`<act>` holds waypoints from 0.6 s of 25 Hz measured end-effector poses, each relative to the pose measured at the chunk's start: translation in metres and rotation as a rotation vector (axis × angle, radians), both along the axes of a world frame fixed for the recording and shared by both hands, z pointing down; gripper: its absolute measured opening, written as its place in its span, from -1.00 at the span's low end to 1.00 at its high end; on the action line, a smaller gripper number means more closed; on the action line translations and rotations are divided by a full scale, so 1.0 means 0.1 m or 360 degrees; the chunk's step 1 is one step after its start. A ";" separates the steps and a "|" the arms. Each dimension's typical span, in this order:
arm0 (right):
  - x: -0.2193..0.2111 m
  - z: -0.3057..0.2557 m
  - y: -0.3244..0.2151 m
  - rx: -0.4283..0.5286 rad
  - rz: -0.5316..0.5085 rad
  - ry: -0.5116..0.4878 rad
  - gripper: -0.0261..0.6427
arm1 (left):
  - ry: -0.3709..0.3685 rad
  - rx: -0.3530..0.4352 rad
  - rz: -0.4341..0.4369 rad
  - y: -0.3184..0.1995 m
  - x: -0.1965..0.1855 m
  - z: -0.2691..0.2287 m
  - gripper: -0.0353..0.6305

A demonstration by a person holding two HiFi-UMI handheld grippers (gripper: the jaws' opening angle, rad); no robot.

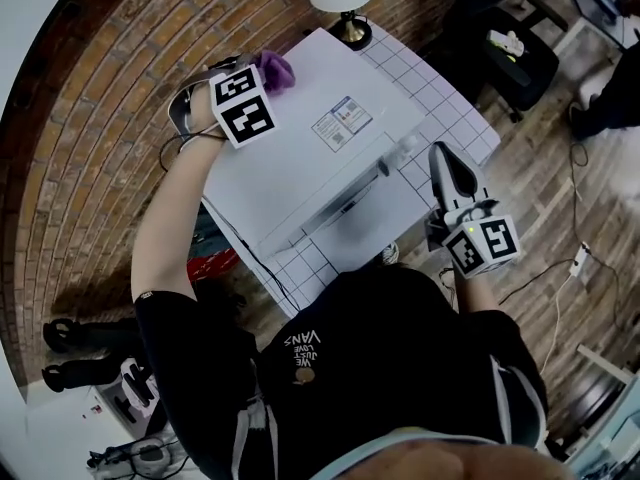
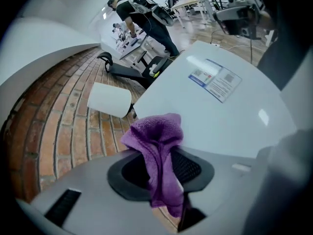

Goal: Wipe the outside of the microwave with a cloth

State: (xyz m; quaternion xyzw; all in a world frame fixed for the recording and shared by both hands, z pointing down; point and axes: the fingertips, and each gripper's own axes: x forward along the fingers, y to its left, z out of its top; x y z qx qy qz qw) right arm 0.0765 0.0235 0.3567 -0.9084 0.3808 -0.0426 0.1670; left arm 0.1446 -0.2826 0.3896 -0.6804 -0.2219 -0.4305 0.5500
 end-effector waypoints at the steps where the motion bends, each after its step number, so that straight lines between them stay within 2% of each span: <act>1: -0.04 -0.02 -0.07 0.0001 -0.0016 0.0006 -0.92 | 0.0001 0.0002 -0.0012 -0.09 -0.16 -0.02 -0.51; 9: -0.48 -0.06 -0.61 0.0011 -0.0133 0.0021 -0.93 | -0.0044 -0.0038 -0.0144 -0.71 -1.50 0.07 -0.51; 15: -0.80 -0.05 -0.91 0.0023 -0.0187 0.0010 -0.92 | -0.0076 -0.0068 -0.0161 -0.87 -2.25 0.15 -0.51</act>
